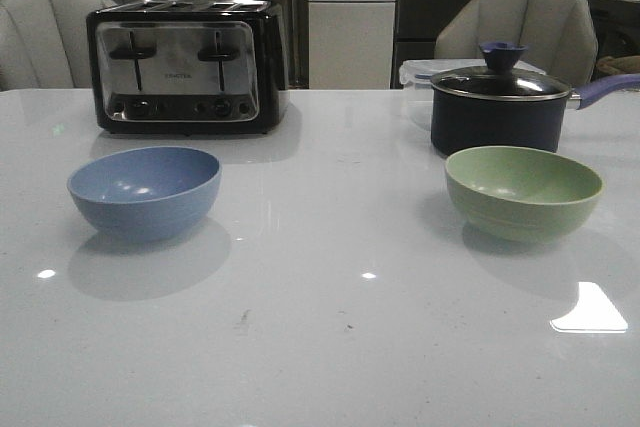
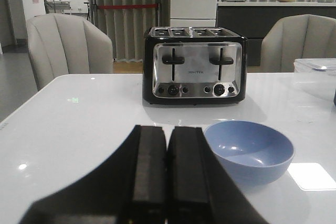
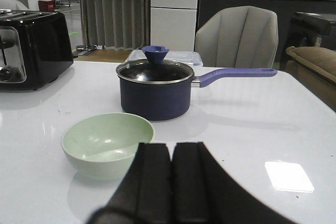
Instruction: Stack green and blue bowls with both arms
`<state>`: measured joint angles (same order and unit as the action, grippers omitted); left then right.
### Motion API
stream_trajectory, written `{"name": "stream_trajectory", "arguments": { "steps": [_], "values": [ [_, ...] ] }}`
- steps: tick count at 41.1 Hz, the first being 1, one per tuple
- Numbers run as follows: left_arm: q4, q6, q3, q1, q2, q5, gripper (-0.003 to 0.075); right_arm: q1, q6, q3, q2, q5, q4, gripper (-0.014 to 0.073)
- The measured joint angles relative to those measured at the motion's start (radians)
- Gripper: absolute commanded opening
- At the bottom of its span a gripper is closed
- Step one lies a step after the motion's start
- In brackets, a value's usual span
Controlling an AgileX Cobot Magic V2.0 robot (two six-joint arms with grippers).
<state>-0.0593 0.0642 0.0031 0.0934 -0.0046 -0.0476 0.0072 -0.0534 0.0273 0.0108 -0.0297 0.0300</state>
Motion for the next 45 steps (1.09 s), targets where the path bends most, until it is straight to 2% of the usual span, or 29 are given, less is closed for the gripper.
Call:
{"name": "stream_trajectory", "arguments": {
  "steps": [34,40,45],
  "values": [
    [0.0,0.0,0.0,0.0,0.0,0.0,0.0093,0.0,0.0,0.0,0.0,0.002,0.0,0.0028],
    [0.0,0.0,0.0,0.0,0.0,0.036,0.0093,0.0,0.0,-0.002,0.0,0.018,0.0,0.0028],
    [0.0,0.0,-0.032,0.0,0.0,0.048,0.0093,0.0,0.0,-0.074,0.0,-0.051,0.0,0.0028]
  ]
}}
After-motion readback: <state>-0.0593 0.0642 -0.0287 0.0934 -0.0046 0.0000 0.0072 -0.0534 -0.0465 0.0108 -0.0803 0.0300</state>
